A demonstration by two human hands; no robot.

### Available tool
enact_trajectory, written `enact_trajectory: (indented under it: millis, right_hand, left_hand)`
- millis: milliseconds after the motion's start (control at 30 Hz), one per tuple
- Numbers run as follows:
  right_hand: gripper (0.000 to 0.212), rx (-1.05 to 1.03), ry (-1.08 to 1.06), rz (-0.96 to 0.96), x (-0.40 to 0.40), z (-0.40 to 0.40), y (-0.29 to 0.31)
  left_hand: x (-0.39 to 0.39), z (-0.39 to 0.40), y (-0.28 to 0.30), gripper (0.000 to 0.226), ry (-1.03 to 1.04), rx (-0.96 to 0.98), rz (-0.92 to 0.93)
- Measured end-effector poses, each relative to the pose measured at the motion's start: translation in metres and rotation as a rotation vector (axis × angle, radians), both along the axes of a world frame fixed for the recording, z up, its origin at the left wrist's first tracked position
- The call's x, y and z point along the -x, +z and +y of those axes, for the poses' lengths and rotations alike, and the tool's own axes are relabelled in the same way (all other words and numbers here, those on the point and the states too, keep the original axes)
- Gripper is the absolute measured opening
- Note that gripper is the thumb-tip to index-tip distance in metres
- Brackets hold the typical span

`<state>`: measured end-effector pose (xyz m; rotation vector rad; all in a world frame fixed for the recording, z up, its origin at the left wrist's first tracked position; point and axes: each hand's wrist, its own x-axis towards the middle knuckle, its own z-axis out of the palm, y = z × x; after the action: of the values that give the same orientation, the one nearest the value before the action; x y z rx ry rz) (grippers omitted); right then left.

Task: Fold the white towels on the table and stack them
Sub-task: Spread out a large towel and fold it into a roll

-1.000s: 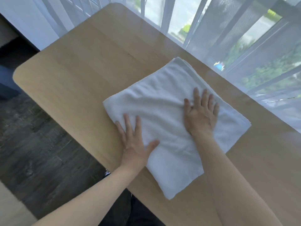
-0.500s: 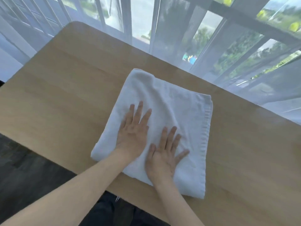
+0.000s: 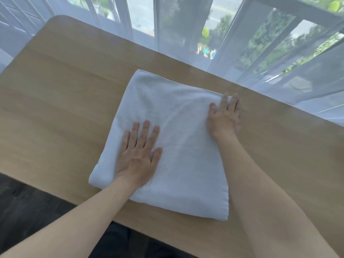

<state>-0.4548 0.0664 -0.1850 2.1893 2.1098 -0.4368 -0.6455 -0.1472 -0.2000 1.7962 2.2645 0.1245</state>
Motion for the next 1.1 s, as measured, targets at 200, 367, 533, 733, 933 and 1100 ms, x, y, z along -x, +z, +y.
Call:
enact_trajectory:
  millis: [200,367,533,733,933,1100]
  right_hand:
    - [0.067,-0.110,0.528,0.119,0.049,-0.100,-0.007]
    - [0.066,-0.011,0.120,-0.045,0.007,-0.040,-0.003]
    - [0.060,-0.173,0.117,0.161,0.043,-0.124,0.011]
    - [0.060,-0.080,0.098,0.105,0.056,-0.199,-0.010]
    - [0.060,-0.235,0.094,0.093,0.060,-0.197,-0.015]
    - [0.056,-0.327,0.085,0.087,0.060,-0.193,-0.022]
  left_hand:
    - [-0.001,0.002,0.000,0.064,0.002,0.025,0.006]
    - [-0.001,0.002,0.002,0.062,-0.015,0.057,0.026]
    - [0.003,0.000,0.006,0.060,-0.183,0.039,-0.059]
    - [0.018,0.005,0.002,0.060,-0.439,0.045,-0.025]
    - [0.069,0.109,0.001,0.062,-0.250,0.048,0.008]
    - [0.082,0.173,-0.002,0.061,-0.142,0.047,0.039]
